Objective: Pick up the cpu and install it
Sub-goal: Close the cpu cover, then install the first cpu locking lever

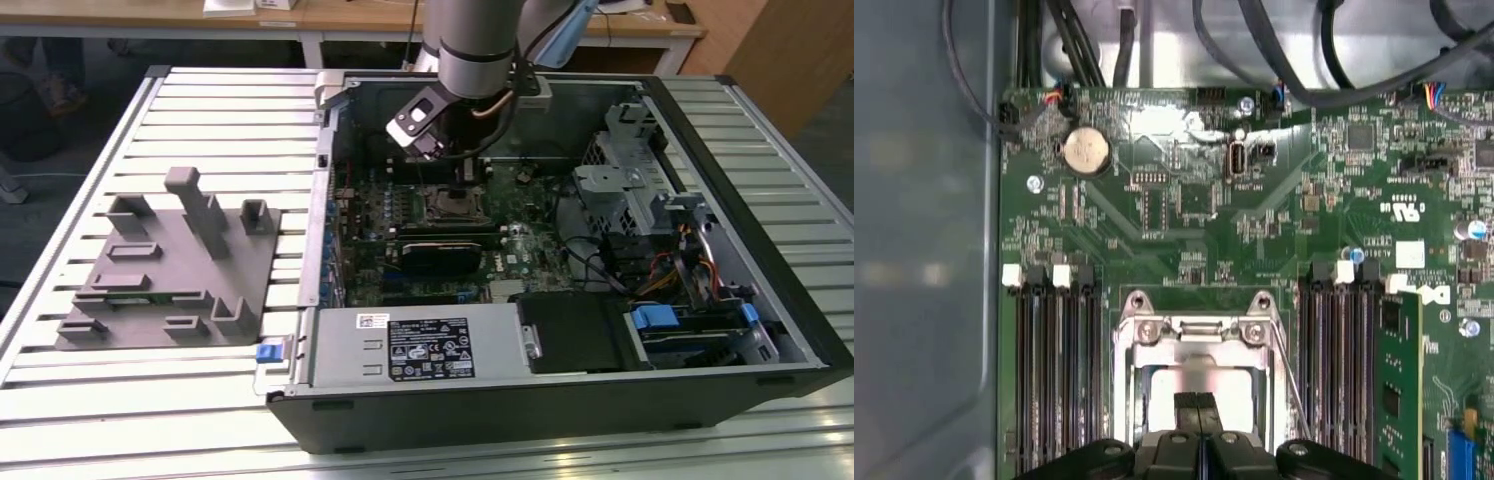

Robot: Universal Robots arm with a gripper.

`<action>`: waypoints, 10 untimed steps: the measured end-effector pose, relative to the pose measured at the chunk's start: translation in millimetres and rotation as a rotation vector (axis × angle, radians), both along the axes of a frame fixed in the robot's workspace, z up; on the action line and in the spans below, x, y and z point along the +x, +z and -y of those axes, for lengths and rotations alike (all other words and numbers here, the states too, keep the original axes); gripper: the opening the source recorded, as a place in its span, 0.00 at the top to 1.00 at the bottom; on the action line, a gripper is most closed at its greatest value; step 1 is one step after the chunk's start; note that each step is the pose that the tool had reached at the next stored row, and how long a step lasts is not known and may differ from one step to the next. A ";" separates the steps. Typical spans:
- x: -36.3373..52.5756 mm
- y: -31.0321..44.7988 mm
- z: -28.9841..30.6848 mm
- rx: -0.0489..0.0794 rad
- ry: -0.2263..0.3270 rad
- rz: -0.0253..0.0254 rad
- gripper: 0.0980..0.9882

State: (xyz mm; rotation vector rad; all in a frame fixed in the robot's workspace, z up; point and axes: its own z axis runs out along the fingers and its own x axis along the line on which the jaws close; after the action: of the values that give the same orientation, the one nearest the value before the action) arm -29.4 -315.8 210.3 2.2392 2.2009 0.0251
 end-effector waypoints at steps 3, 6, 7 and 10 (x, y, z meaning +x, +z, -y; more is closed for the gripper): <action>0.5 0.1 -0.1 0.000 0.000 -0.0001 0.99; 0.6 1.8 -0.1 0.000 0.000 0.0000 0.99; 0.6 2.6 0.0 0.000 0.000 0.0000 0.99; 0.6 4.5 0.0 0.000 0.000 -0.0001 0.99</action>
State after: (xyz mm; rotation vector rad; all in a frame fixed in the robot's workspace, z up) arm -28.8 -315.7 214.8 2.2394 2.2007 0.0250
